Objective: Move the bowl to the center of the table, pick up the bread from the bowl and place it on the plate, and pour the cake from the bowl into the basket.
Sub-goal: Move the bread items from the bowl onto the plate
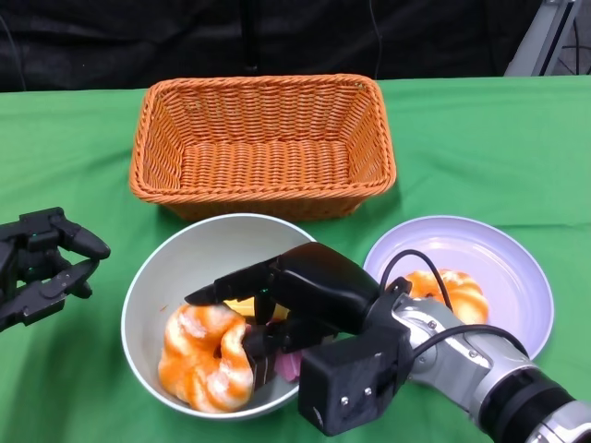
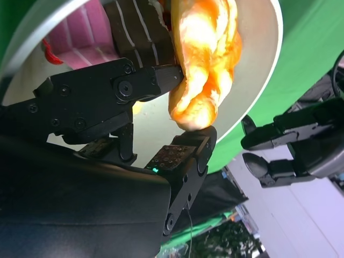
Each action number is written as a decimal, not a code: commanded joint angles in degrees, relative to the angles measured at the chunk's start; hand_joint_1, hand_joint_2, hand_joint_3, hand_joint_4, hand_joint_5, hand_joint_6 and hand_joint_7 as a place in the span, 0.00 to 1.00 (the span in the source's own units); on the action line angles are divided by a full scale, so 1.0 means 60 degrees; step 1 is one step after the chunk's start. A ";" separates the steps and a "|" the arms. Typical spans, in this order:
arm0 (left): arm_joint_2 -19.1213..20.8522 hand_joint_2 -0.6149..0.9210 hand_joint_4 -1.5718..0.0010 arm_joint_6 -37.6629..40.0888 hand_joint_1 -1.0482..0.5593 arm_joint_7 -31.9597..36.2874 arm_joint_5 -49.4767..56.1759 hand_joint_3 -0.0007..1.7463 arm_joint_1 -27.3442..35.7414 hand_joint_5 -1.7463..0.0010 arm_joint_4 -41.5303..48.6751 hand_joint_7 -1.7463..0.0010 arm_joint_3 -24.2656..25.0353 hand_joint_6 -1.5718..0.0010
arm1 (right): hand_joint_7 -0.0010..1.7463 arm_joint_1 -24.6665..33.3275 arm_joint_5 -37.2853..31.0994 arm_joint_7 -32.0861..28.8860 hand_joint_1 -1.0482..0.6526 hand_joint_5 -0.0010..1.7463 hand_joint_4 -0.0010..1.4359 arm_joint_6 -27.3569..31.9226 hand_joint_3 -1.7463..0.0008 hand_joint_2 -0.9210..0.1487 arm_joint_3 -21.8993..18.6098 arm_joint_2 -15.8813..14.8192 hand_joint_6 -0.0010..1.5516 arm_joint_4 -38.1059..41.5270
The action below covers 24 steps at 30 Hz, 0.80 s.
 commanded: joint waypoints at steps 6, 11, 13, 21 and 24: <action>0.0072 1.00 0.56 -0.0150 0.60 0.0238 0.0067 0.21 -0.0084 0.17 0.0085 0.36 0.0019 0.51 | 0.05 -0.0097 -0.0117 -0.1014 0.55 0.70 0.43 -0.0348 0.88 0.00 -0.0034 0.0249 0.73 0.0635; 0.0083 1.00 0.56 -0.0153 0.59 0.0235 0.0068 0.21 -0.0079 0.17 0.0069 0.36 0.0012 0.51 | 0.07 -0.0187 -0.0042 -0.1176 0.55 0.72 0.42 -0.0560 0.87 0.00 -0.0095 0.0297 0.73 0.0880; 0.0099 1.00 0.56 -0.0134 0.59 0.0289 0.0107 0.21 -0.0068 0.17 0.0043 0.36 0.0000 0.51 | 0.10 -0.0243 0.0056 -0.1322 0.55 0.75 0.42 -0.0797 0.86 0.00 -0.0202 0.0340 0.73 0.1076; 0.0144 1.00 0.56 -0.0269 0.57 0.0397 0.0196 0.20 -0.0067 0.11 0.0085 0.36 -0.0018 0.51 | 0.48 -0.0396 0.0186 -0.1911 0.53 0.79 0.41 -0.1273 0.78 0.00 -0.0564 0.0474 0.53 0.1546; 0.0141 1.00 0.55 -0.0347 0.57 0.0304 0.0128 0.19 -0.0053 0.14 0.0088 0.36 -0.0001 0.51 | 0.50 -0.0427 0.0373 -0.1929 0.54 0.78 0.40 -0.1236 0.78 0.00 -0.0792 0.0470 0.52 0.1506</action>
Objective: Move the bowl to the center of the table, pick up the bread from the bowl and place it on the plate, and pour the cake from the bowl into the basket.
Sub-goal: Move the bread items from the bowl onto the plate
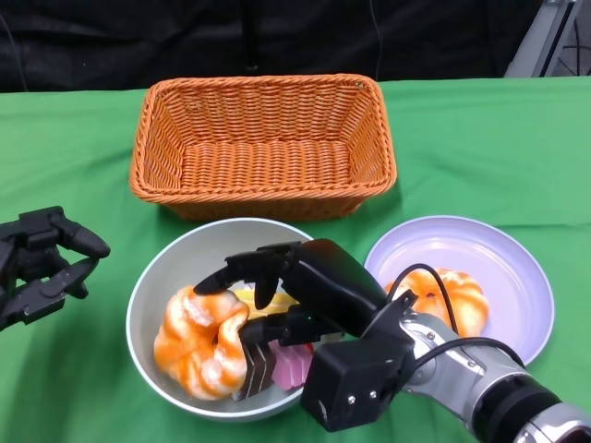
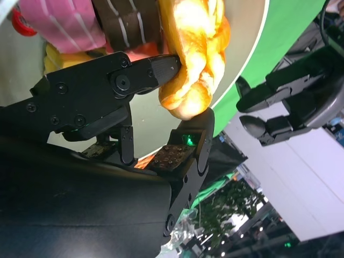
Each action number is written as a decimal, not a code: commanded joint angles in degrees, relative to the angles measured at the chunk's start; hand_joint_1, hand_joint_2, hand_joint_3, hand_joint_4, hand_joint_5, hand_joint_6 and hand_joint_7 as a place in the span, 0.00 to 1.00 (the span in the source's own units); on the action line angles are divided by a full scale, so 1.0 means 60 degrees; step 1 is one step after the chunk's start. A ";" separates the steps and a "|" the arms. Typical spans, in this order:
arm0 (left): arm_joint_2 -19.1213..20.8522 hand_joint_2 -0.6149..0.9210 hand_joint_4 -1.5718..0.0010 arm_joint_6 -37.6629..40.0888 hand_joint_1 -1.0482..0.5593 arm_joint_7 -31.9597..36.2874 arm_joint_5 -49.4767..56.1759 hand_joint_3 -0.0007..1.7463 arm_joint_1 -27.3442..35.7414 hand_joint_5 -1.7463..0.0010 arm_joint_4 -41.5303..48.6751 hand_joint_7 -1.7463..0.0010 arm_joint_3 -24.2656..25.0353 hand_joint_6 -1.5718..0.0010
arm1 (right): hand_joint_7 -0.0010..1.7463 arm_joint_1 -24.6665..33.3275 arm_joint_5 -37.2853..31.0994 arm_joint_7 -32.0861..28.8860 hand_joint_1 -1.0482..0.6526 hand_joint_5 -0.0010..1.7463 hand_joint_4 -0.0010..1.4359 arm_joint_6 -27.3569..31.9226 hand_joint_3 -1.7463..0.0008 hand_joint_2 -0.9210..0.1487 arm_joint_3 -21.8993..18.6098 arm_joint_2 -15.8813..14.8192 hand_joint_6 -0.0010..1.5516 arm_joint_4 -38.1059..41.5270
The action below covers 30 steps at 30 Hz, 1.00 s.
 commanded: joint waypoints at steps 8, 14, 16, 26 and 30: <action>0.0131 1.00 0.49 -0.0205 0.60 -0.0070 -0.0087 0.19 -0.0071 0.20 0.0153 0.36 0.0052 0.50 | 0.54 -0.0237 0.0468 -0.0006 0.53 0.77 0.38 0.0085 0.78 0.00 -0.0640 -0.0025 0.48 -0.0295; 0.0138 1.00 0.50 -0.0169 0.60 -0.0004 -0.0033 0.20 -0.0119 0.22 0.0229 0.37 0.0024 0.49 | 0.55 -0.0209 0.0519 0.0043 0.53 0.78 0.38 -0.0101 0.83 0.00 -0.0816 -0.0322 0.47 -0.0574; 0.0138 1.00 0.50 -0.0140 0.60 0.0030 -0.0009 0.20 -0.0119 0.22 0.0212 0.37 0.0013 0.49 | 0.55 -0.0169 0.0522 0.0064 0.53 0.78 0.38 -0.0102 0.85 0.00 -0.0836 -0.0385 0.47 -0.0667; 0.0113 1.00 0.51 -0.0067 0.60 0.0149 0.0045 0.20 -0.0100 0.22 0.0147 0.37 -0.0007 0.50 | 0.60 0.0549 0.1070 0.1051 0.56 0.83 0.36 0.0165 0.83 0.01 -0.1259 -0.1047 0.46 -0.2238; 0.0117 1.00 0.51 -0.0110 0.60 0.0088 0.0019 0.20 -0.0108 0.22 0.0173 0.37 -0.0001 0.50 | 0.61 0.0999 0.1692 0.1609 0.57 0.83 0.37 0.0104 0.79 0.03 -0.1618 -0.1280 0.47 -0.2929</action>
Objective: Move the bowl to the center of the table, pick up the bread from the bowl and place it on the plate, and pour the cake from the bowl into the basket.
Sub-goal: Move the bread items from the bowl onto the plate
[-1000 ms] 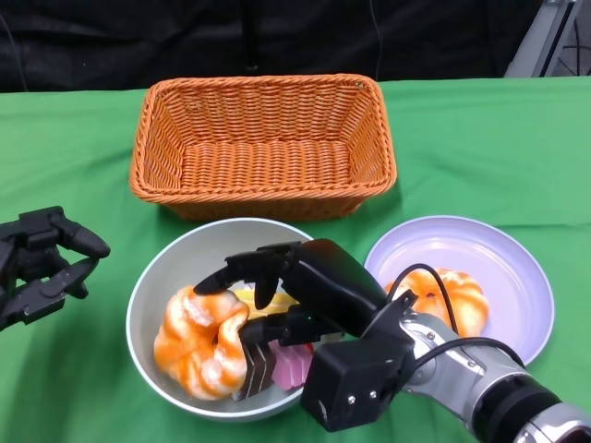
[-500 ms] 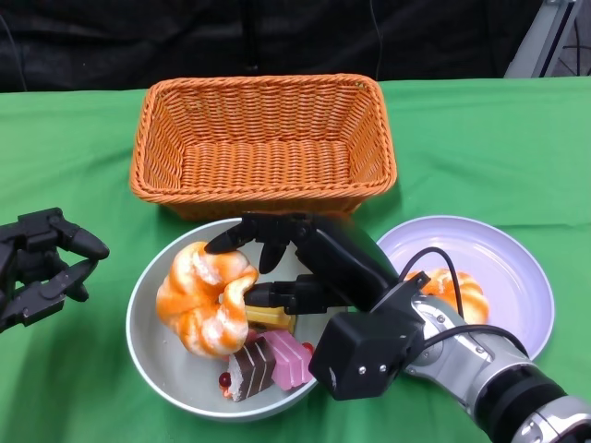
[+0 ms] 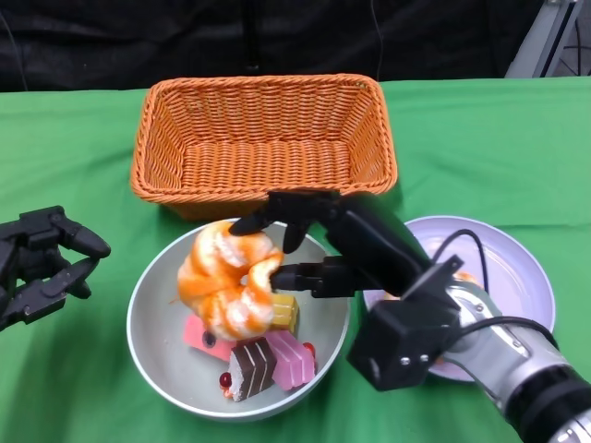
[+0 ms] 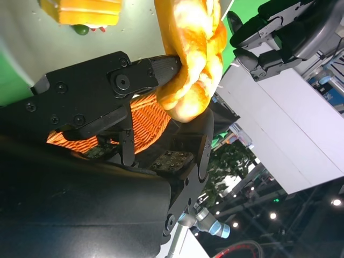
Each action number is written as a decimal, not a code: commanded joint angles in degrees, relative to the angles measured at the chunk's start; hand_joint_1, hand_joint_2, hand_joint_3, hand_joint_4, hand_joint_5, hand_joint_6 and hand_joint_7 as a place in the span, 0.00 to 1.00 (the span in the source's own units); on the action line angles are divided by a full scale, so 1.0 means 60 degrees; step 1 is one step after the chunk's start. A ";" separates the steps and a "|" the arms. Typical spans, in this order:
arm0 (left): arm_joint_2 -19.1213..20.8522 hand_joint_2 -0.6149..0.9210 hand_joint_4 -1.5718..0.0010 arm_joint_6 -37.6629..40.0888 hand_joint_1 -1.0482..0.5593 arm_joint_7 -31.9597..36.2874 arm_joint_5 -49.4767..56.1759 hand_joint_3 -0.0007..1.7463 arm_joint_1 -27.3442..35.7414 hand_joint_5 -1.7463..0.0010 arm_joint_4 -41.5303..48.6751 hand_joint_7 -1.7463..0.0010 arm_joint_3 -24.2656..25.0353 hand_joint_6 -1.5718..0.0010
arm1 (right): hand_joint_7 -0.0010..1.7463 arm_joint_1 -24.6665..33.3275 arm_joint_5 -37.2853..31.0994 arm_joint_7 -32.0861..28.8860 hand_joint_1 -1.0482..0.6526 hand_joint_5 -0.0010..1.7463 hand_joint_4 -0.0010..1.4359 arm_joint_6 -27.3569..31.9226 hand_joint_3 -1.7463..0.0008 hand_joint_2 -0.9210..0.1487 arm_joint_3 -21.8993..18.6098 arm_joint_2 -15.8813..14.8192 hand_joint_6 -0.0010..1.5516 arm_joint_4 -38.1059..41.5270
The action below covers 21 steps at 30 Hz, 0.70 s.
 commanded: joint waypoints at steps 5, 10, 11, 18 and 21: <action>0.0124 1.00 0.51 -0.0056 0.61 -0.0019 -0.0051 0.20 -0.0093 0.21 0.0086 0.36 0.0050 0.49 | 0.65 0.0873 0.1177 0.0820 0.58 0.84 0.39 0.0089 0.49 0.26 -0.0729 -0.0557 0.48 -0.1340; 0.0155 1.00 0.51 -0.0029 0.62 -0.0081 -0.0097 0.20 -0.0107 0.20 0.0119 0.35 0.0064 0.49 | 0.69 0.1372 0.1771 0.1310 0.58 0.85 0.43 0.0241 0.44 0.29 -0.1099 -0.0730 0.47 -0.2042; 0.0177 1.00 0.51 -0.0048 0.62 -0.0044 -0.0060 0.20 -0.0113 0.20 0.0144 0.35 0.0052 0.49 | 0.70 0.1611 0.1969 0.1479 0.58 0.85 0.43 0.0385 0.44 0.29 -0.1221 -0.0851 0.47 -0.2421; 0.0224 1.00 0.51 -0.0035 0.61 -0.0128 -0.0110 0.20 -0.0203 0.21 0.0321 0.37 0.0080 0.49 | 0.70 0.2978 0.2599 0.1980 0.61 0.82 0.42 0.1509 0.44 0.26 -0.2053 -0.1387 0.43 -0.4609; 0.0243 1.00 0.51 0.0002 0.61 -0.0169 -0.0141 0.20 -0.0249 0.21 0.0400 0.37 0.0098 0.49 | 0.70 0.3362 0.2607 0.1962 0.62 0.82 0.43 0.1939 0.43 0.27 -0.2385 -0.1509 0.43 -0.5206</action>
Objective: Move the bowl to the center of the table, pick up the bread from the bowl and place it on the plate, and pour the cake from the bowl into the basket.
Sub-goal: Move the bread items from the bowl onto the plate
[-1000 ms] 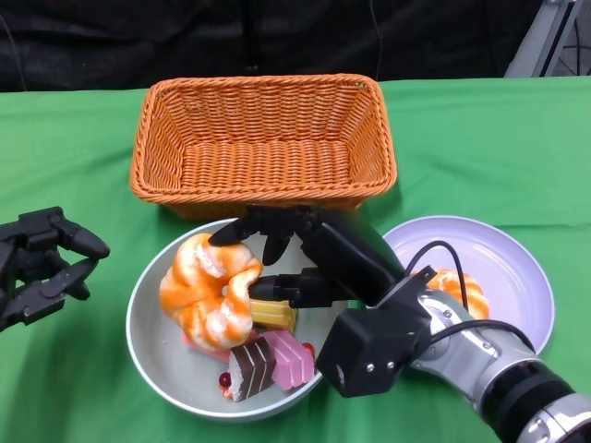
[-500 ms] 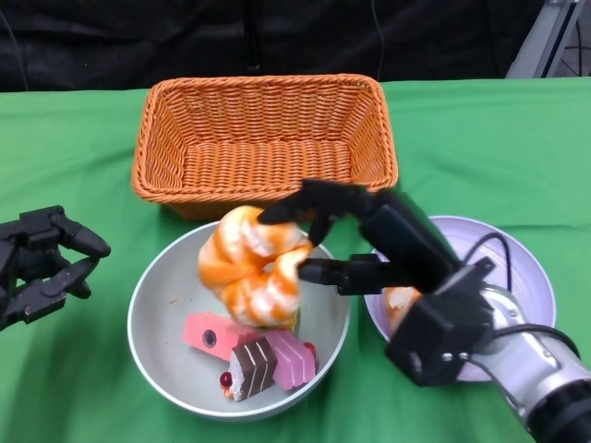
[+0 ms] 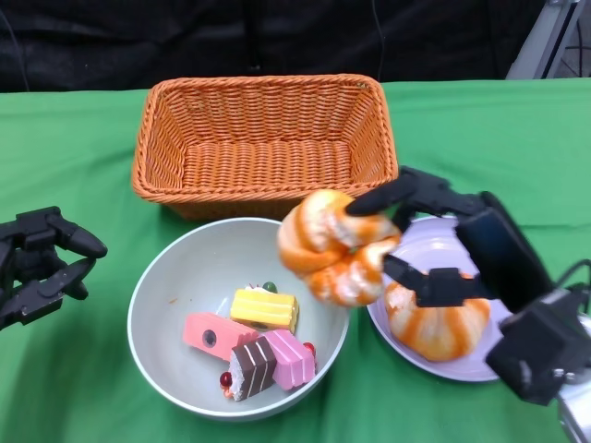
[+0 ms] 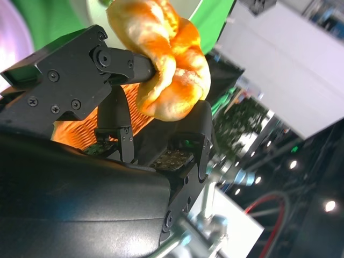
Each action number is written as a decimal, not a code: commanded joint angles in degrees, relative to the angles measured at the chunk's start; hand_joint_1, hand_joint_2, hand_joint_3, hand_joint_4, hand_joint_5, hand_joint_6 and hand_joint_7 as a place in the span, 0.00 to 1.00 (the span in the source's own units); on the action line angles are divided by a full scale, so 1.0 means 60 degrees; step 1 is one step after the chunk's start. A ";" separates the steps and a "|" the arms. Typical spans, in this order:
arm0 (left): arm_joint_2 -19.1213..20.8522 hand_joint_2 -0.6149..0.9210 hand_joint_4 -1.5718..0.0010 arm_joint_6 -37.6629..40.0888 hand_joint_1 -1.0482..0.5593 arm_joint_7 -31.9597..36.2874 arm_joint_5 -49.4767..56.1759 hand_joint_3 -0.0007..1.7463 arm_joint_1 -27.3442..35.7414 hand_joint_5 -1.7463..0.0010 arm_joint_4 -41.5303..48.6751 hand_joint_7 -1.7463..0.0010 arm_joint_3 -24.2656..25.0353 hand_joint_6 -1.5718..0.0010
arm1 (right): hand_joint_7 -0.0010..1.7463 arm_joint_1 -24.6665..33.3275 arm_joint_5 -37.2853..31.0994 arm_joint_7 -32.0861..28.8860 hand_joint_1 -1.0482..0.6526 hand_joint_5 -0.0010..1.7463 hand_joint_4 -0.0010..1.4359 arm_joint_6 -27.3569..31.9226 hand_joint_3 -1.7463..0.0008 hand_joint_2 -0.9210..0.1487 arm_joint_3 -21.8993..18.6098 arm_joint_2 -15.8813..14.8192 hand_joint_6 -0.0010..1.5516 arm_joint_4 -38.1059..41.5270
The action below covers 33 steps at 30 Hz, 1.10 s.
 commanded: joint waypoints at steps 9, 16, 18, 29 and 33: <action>0.0229 1.00 0.51 0.0010 0.62 -0.0130 -0.0085 0.20 -0.0246 0.21 0.0308 0.37 0.0107 0.49 | 0.75 0.0884 0.0276 -0.0013 0.63 0.82 0.47 0.1003 0.48 0.22 -0.1176 -0.0448 0.41 -0.1122; 0.0292 0.99 0.51 0.0139 0.61 -0.0120 -0.0072 0.19 -0.0317 0.20 0.0420 0.37 0.0130 0.49 | 0.74 0.1189 0.0348 -0.0193 0.62 0.83 0.49 0.1701 0.50 0.20 -0.1981 -0.0760 0.42 -0.1087; 0.0308 0.99 0.50 0.0132 0.61 -0.0110 -0.0055 0.19 -0.0333 0.20 0.0450 0.38 0.0128 0.49 | 0.74 0.1145 0.0322 -0.0225 0.61 0.83 0.50 0.1629 0.51 0.20 -0.2131 -0.0861 0.41 -0.0808; 0.0348 1.00 0.50 0.0225 0.62 -0.0139 -0.0054 0.18 -0.0434 0.21 0.0599 0.38 0.0137 0.48 | 0.75 0.0880 0.0506 -0.0116 0.62 0.80 0.50 0.1624 0.55 0.17 -0.2371 -0.1100 0.40 0.0405; 0.0357 1.00 0.51 0.0221 0.62 -0.0120 -0.0044 0.19 -0.0429 0.21 0.0606 0.38 0.0138 0.48 | 0.78 0.0712 0.0611 -0.0009 0.63 0.81 0.49 0.1594 0.62 0.10 -0.2313 -0.1122 0.38 0.0991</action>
